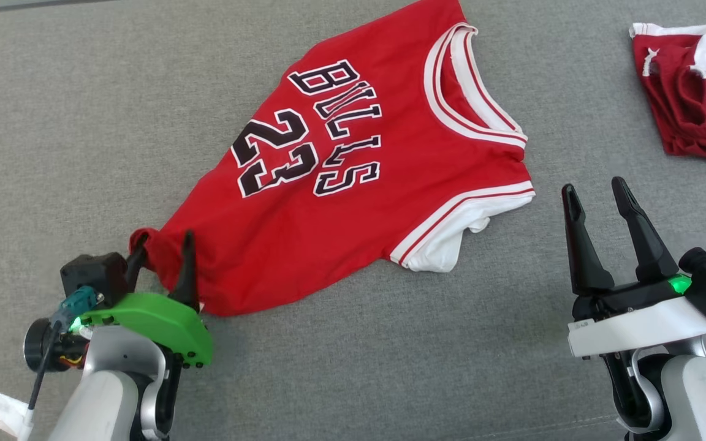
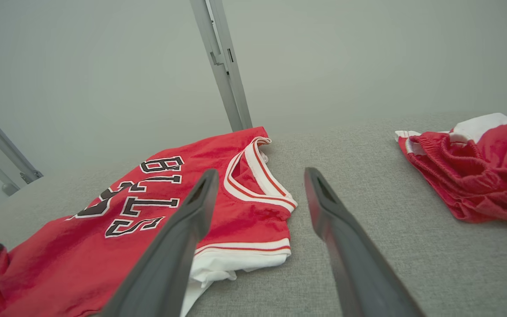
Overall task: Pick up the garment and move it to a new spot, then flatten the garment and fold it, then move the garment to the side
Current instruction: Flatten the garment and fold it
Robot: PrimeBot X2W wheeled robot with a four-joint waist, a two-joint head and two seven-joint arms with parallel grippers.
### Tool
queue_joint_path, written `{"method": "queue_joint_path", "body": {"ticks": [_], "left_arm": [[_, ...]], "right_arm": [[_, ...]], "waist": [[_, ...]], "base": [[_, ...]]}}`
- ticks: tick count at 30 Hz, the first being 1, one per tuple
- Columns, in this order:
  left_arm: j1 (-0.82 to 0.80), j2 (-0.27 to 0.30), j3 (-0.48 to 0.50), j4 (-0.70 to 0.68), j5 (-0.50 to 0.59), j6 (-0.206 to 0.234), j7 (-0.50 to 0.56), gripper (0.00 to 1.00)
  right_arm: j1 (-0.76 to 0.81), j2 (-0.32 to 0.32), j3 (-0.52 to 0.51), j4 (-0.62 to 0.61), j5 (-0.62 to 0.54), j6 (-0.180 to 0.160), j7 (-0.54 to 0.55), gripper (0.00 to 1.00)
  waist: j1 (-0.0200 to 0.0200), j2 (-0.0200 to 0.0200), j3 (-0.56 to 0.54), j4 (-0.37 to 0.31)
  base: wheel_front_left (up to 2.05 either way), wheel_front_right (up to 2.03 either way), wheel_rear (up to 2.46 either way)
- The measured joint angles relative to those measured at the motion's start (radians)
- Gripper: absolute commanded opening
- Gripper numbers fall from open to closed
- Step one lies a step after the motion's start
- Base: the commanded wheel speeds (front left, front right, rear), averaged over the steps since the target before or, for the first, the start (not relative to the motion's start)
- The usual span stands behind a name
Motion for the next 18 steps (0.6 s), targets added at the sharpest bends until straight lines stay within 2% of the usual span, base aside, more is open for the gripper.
{"method": "queue_joint_path", "body": {"ticks": [11,18], "left_arm": [[-0.068,0.003,0.012,-0.005,0.168,0.067,-0.31,1.0],[0.008,0.019,0.042,-0.032,0.158,0.069,-0.381,1.0]], "right_arm": [[-0.002,-0.009,0.006,-0.045,-0.033,0.0,-0.002,1.0],[0.006,-0.016,0.011,-0.063,-0.046,0.0,0.023,1.0]], "waist": [[0.0,0.0,-0.002,0.006],[0.0,0.0,-0.04,0.029]], "base": [[0.0,0.0,0.0],[0.0,0.0,0.0]]}}
